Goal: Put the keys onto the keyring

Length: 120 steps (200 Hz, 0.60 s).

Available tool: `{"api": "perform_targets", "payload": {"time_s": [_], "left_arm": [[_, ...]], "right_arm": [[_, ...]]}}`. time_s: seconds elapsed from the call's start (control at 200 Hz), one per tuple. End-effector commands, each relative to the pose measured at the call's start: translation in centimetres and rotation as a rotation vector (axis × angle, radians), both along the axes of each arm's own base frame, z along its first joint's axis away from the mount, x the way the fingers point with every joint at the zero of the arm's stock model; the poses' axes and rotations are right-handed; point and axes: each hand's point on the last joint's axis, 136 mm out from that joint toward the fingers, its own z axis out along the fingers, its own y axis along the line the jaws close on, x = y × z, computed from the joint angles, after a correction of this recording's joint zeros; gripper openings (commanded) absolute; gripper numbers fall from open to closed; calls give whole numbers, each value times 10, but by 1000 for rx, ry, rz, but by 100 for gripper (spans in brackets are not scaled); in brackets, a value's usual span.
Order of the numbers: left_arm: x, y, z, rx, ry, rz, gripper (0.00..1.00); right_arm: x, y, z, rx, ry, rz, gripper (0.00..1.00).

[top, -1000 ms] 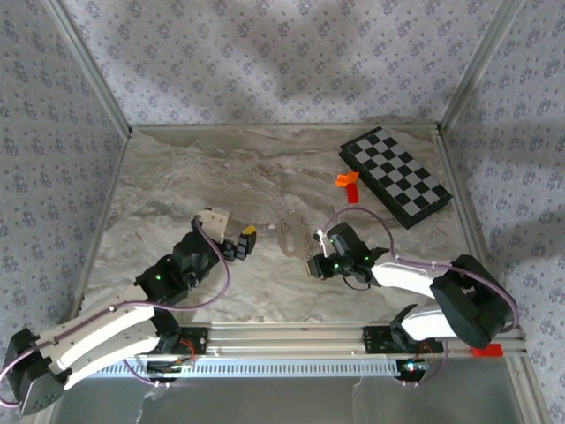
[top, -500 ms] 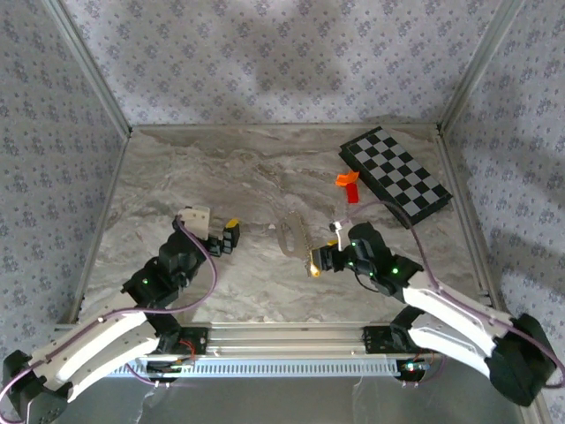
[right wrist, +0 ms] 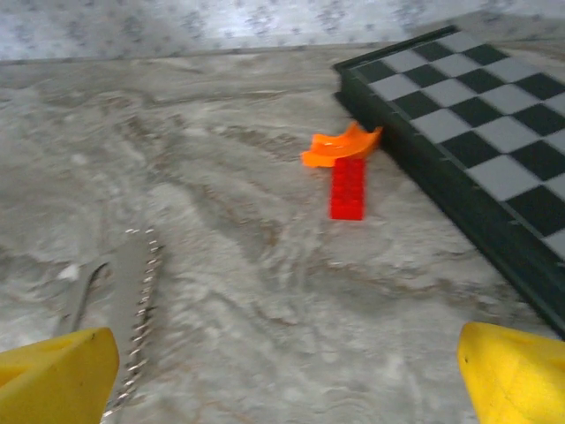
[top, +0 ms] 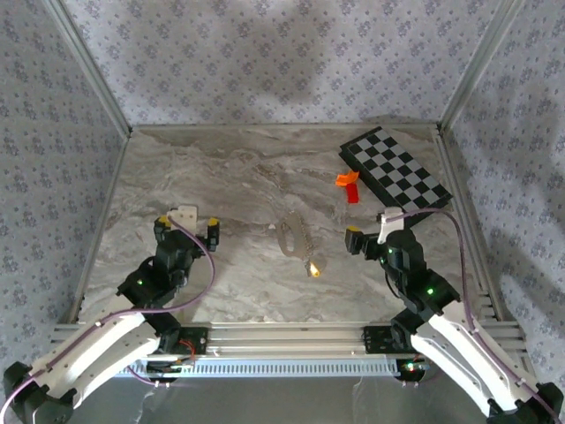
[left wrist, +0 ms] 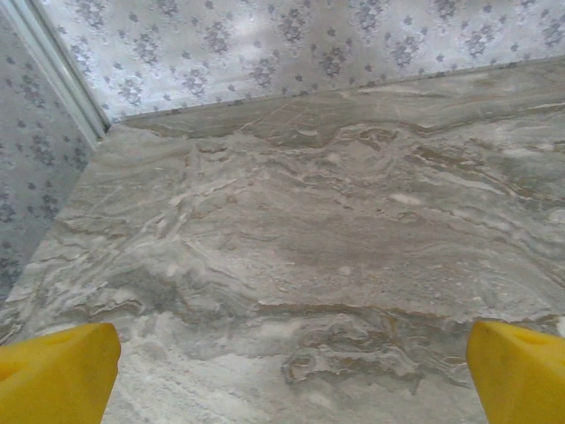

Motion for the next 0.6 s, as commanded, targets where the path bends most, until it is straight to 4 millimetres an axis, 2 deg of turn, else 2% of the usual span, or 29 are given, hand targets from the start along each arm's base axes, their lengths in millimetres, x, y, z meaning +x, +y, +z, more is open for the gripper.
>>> {"api": "perform_targets", "payload": {"time_s": [0.0,0.2,0.37,0.425,0.445,0.595], "left_arm": [[-2,15,-4,61,4,49,99],[-2,30,-22,74,10,94,100],[-1,38,-33,115,-6,108,99],[-2,42,-36,122,-12,125,99],[-2,44,-37,122,-15,130,100],[-1,52,-48,105,-37,150,99]], "right_arm": [[3,-30,1,-64,-12,-126,100],[8,-55,-8,-80,-15,-227,100],[8,-67,-25,-158,-16,-257,100],[7,-69,-28,-196,-16,-250,99],[9,-71,-24,-209,-40,-257,100],[11,-65,-41,-267,-67,-202,99]]}}
